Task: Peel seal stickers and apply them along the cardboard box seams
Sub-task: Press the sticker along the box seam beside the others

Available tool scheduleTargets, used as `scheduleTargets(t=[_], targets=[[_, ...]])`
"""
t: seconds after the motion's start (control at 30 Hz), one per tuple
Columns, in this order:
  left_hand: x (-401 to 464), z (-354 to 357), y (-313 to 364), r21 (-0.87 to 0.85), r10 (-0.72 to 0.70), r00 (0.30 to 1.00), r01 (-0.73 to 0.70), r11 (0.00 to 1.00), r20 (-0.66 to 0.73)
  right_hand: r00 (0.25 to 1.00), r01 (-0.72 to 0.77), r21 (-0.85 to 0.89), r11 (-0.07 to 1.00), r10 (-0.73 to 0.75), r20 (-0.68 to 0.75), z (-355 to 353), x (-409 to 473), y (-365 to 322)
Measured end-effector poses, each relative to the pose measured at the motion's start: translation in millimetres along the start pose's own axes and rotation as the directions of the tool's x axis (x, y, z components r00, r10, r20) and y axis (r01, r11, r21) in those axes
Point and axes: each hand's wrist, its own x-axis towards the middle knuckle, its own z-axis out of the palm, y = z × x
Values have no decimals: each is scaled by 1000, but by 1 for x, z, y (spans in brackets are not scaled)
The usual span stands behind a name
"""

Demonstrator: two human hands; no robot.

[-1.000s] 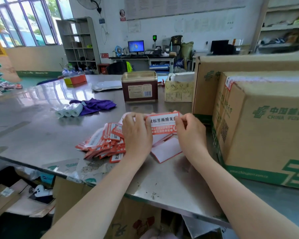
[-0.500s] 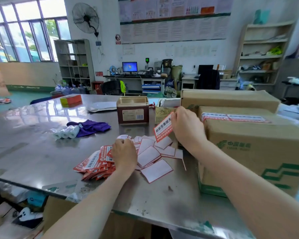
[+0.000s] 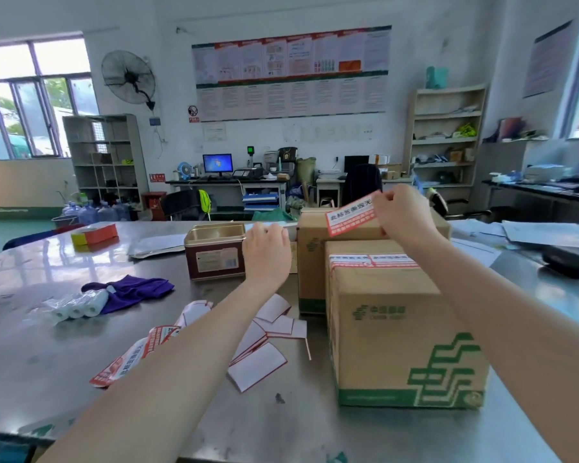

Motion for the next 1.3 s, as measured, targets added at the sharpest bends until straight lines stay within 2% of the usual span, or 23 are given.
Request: scheduleTargets(t=[0.17,0.3,0.47,0.6,0.83,1.2,1.3], targets=[[18,7,68,-84,118,990,-112,990,79,992,-116,-25,993,114,-49,-42,7,37],[17,18,114,-119,152,961,-128,985,231,974,-210,21,977,211,-79,-56,7,69],[2,38,152,-178,245,870,-185,967,427,941,-304,71,950,311,-135,-68,6,105],[-5,44,165,-180,288,789,-225,957,543,927,-351,110,930,362,-99,-73,5,118],[-7,43,162,-182,303,767,-242,953,566,910,-411,116,904,415,-14,-73,6,126],[-10,43,163,-185,337,757,-282,941,559,900,-436,84,896,434,37,-73,6,127],[-12,39,164,-220,388,756,-320,921,527,902,-432,70,899,430,37,-73,4,128]])
